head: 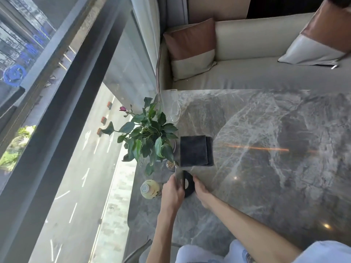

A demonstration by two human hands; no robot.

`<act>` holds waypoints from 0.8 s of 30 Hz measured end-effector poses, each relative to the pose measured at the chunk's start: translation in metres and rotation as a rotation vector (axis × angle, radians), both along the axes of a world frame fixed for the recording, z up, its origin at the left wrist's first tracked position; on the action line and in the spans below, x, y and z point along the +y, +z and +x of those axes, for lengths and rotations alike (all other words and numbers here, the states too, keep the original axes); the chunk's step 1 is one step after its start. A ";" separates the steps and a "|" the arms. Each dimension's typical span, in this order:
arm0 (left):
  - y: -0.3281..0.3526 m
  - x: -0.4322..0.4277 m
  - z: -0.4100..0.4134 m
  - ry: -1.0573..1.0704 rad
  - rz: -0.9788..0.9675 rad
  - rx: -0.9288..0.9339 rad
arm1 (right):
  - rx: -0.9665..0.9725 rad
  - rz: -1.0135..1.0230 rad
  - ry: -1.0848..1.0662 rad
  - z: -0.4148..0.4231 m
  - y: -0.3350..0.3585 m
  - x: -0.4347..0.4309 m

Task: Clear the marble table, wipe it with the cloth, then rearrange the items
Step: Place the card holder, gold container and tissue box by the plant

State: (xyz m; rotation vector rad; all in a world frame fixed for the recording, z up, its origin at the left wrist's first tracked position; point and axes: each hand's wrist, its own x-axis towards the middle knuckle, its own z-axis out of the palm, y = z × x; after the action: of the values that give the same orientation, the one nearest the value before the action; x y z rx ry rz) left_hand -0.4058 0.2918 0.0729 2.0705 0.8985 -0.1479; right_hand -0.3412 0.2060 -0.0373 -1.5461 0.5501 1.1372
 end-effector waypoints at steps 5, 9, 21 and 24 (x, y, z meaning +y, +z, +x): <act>0.008 0.007 -0.017 -0.016 0.036 0.009 | 0.028 0.030 -0.022 -0.018 -0.012 0.016; 0.014 0.013 -0.025 -0.030 0.032 0.011 | 0.063 0.051 -0.035 -0.030 -0.014 0.019; 0.014 0.016 -0.026 0.037 -0.011 0.048 | 0.045 0.062 -0.025 -0.035 -0.036 0.018; 0.019 0.014 -0.024 0.040 -0.020 0.037 | 0.040 0.051 -0.031 -0.035 -0.042 0.018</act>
State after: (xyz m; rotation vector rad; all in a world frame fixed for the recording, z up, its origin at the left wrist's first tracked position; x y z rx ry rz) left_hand -0.4297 0.3056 0.0917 2.0361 0.9567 -0.1738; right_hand -0.3759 0.2240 -0.0795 -1.4692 0.5657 1.1521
